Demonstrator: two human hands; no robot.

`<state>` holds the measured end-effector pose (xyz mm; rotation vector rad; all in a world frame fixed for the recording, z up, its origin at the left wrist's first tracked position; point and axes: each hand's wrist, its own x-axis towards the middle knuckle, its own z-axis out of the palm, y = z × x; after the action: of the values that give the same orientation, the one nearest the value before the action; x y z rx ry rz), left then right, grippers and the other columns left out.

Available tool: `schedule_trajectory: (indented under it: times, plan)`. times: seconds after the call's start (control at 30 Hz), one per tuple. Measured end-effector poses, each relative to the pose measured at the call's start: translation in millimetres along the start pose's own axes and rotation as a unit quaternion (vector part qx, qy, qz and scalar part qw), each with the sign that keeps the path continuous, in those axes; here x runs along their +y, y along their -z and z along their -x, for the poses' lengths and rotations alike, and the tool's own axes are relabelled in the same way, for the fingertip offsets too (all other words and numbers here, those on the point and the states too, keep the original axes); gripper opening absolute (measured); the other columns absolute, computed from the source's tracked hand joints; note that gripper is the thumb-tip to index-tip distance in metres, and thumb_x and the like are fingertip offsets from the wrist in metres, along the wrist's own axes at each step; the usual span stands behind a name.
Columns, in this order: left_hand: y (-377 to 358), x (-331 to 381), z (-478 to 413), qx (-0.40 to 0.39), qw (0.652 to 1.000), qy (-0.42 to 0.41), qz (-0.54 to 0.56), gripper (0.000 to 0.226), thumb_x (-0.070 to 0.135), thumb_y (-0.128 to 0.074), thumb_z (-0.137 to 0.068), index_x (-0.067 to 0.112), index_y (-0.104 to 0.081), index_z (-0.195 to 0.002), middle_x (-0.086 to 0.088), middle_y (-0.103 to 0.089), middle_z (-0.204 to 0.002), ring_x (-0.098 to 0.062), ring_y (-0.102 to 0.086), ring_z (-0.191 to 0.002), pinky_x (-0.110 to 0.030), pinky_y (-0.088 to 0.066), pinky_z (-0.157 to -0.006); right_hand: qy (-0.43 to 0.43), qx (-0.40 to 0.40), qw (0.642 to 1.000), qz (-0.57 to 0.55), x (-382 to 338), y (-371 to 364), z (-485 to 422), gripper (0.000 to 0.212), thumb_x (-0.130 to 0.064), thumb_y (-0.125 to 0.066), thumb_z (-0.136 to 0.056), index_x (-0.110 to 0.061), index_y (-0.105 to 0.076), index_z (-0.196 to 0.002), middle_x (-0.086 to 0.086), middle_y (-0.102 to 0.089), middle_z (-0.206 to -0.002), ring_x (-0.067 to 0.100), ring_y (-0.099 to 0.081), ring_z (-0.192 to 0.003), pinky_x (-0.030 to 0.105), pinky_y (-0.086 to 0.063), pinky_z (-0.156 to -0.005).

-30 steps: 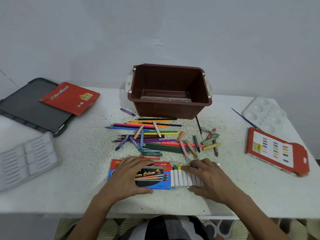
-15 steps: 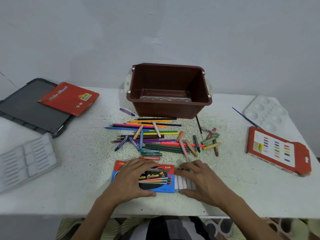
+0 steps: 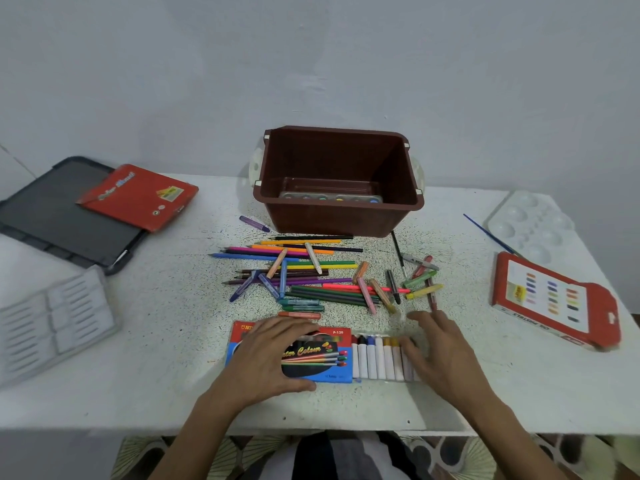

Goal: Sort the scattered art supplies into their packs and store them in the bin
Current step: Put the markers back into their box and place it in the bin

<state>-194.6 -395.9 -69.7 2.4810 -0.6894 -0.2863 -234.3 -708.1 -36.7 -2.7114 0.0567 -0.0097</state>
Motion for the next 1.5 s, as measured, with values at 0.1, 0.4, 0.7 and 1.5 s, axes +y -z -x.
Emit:
schedule_trajectory:
  times: [0.1,0.4,0.7,1.5]
  plan:
    - [-0.9,-1.1,-0.5,0.002,1.000,-0.002,0.000,0.092,0.081,-0.064,-0.063,0.041,-0.043,-0.142,0.024,-0.046,-0.141,0.001,-0.039,-0.129,-0.021,-0.022,-0.106,-0.074,0.004,0.993,-0.087,-3.0,0.0,4.1,0.027,-0.025,-0.065,-0.091,-0.018,-0.060,-0.117,0.001,-0.062,-0.091,0.010,-0.060,-0.070,0.031,-0.051,-0.060]
    - [-2.0,-1.5,-3.7,0.000,1.000,-0.010,-0.001,0.090,0.080,-0.064,-0.064,0.042,-0.041,-0.143,0.024,-0.045,-0.142,0.001,-0.039,-0.130,-0.025,-0.026,-0.110,-0.093,-0.021,0.953,-0.288,-61.1,-20.1,10.3,0.016,-0.021,-0.058,-0.097,-0.028,-0.057,-0.113,-0.012,-0.065,-0.098,-0.006,-0.062,-0.086,0.015,-0.052,-0.063]
    - [-2.8,-3.1,-2.6,0.007,1.000,-0.014,-0.003,0.089,0.080,-0.064,-0.064,0.044,-0.039,-0.142,0.025,-0.044,-0.142,0.000,-0.038,-0.131,-0.032,-0.029,-0.112,-0.119,-0.034,0.915,-0.384,-75.2,-34.5,15.5,0.033,-0.002,-0.049,-0.097,-0.030,-0.061,-0.108,-0.003,-0.073,-0.095,0.012,-0.069,-0.094,0.041,-0.060,-0.078]
    - [-2.8,-3.9,-1.4,0.012,1.000,-0.009,-0.003,0.088,0.079,-0.065,-0.065,0.044,-0.039,-0.142,0.026,-0.043,-0.142,0.002,-0.038,-0.130,-0.024,-0.023,-0.109,-0.107,0.016,0.977,-0.184,-72.1,-55.5,15.1,0.009,-0.025,-0.065,-0.093,-0.021,-0.064,-0.100,-0.006,-0.063,-0.084,0.005,-0.060,-0.072,0.014,-0.044,-0.056]
